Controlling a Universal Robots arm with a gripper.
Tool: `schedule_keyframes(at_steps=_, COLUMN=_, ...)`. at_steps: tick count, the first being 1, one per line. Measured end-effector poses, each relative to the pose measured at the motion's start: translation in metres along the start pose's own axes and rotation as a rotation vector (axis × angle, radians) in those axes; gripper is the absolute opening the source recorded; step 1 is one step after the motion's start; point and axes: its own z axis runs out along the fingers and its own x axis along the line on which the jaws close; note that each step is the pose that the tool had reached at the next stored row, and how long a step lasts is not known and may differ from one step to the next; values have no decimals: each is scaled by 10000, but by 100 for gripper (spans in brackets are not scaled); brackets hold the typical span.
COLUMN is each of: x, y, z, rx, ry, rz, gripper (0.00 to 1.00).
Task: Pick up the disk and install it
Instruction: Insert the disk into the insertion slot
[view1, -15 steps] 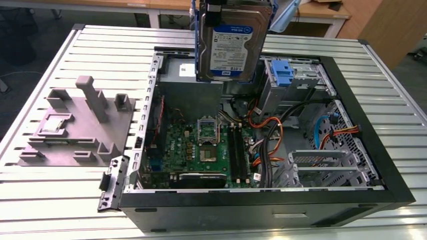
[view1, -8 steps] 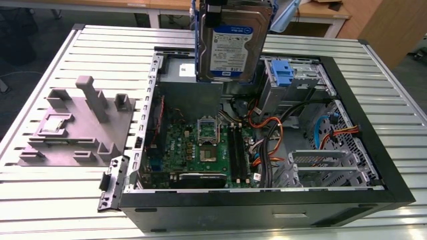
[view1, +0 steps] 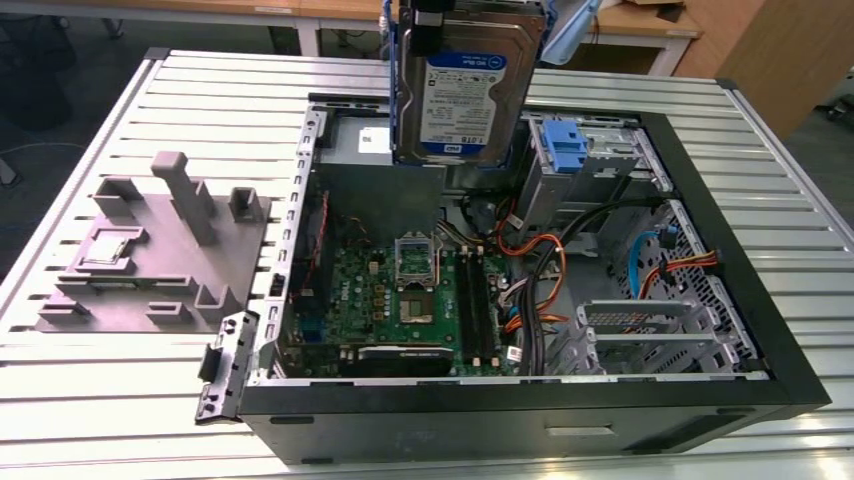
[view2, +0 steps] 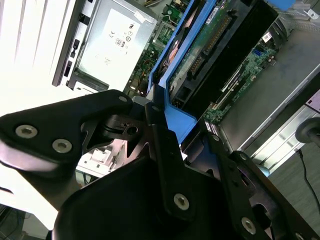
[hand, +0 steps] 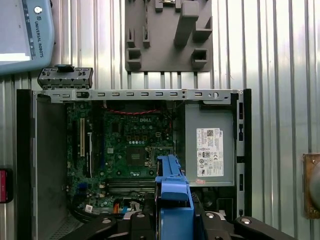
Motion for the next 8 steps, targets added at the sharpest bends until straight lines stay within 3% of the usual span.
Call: schedule_keyframes(at_steps=8, x=0, y=0, z=-39, rx=0, ry=0, rz=0, gripper=36)
